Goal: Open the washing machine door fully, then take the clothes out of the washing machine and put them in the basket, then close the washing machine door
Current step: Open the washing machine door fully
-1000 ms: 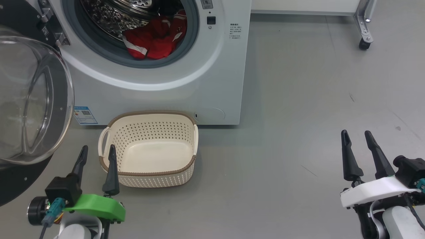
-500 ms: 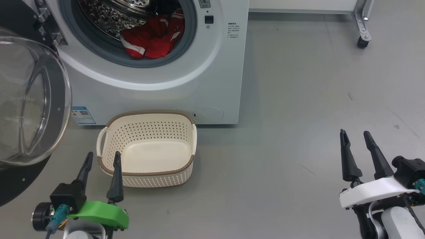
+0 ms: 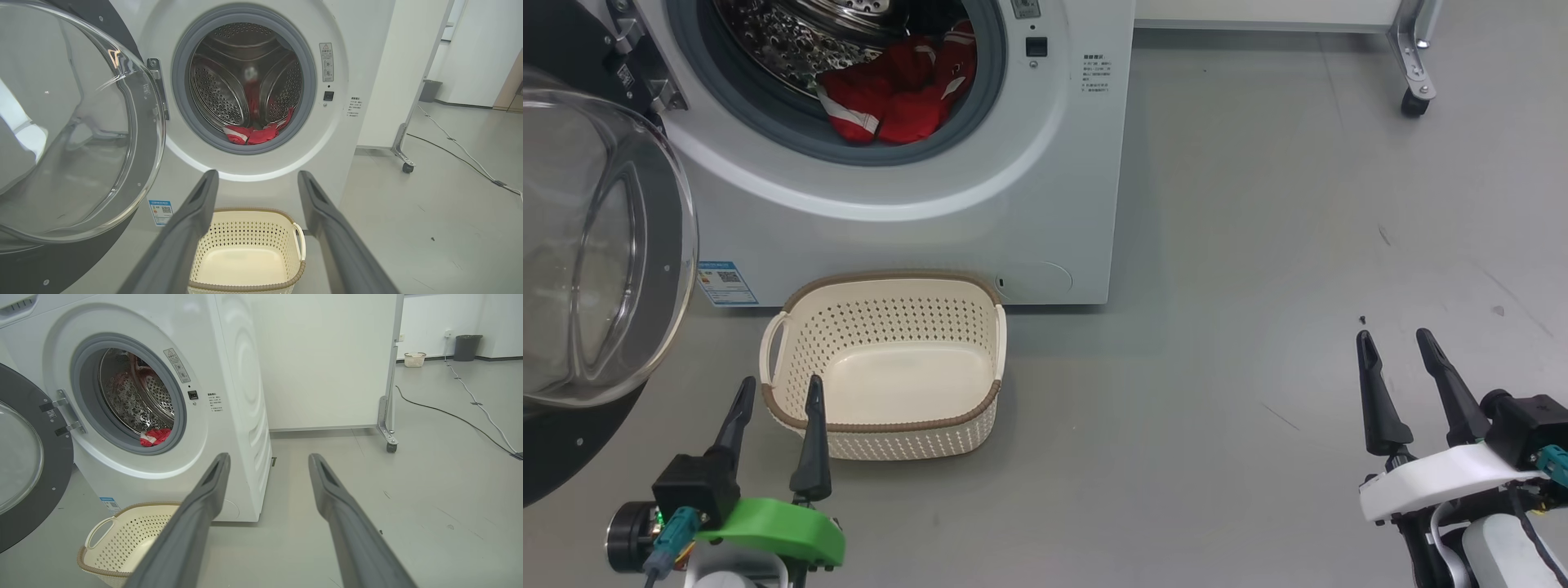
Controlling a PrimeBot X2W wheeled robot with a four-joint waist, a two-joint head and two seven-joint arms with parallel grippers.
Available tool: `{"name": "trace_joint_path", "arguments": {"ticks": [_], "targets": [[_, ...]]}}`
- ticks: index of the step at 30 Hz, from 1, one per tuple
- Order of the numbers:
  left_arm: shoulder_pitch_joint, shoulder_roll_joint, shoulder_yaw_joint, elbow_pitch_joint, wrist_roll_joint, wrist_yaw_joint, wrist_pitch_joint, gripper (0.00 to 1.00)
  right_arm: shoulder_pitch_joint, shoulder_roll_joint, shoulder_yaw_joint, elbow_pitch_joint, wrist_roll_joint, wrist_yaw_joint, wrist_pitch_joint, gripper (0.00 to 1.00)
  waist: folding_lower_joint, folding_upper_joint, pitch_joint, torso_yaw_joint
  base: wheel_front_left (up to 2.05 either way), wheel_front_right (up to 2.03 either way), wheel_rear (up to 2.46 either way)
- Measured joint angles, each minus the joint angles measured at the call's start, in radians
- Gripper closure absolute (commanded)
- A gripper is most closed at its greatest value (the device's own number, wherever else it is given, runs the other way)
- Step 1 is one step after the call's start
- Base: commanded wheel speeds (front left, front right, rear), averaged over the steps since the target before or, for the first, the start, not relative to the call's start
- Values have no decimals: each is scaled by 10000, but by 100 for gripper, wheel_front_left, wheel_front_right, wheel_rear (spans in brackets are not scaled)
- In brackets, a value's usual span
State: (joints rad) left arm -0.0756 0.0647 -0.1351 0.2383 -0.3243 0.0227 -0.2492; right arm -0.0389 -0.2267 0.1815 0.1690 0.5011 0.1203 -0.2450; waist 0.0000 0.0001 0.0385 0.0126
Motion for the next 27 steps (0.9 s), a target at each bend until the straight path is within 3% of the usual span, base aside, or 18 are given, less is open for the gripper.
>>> {"name": "trace_joint_path", "arguments": {"ticks": [27], "targets": [[167,-102,-10,-173,-88,42,0,0,0,67,59,142,-23,-12,0,0,0,0,-62,-27,0,0,0]]}}
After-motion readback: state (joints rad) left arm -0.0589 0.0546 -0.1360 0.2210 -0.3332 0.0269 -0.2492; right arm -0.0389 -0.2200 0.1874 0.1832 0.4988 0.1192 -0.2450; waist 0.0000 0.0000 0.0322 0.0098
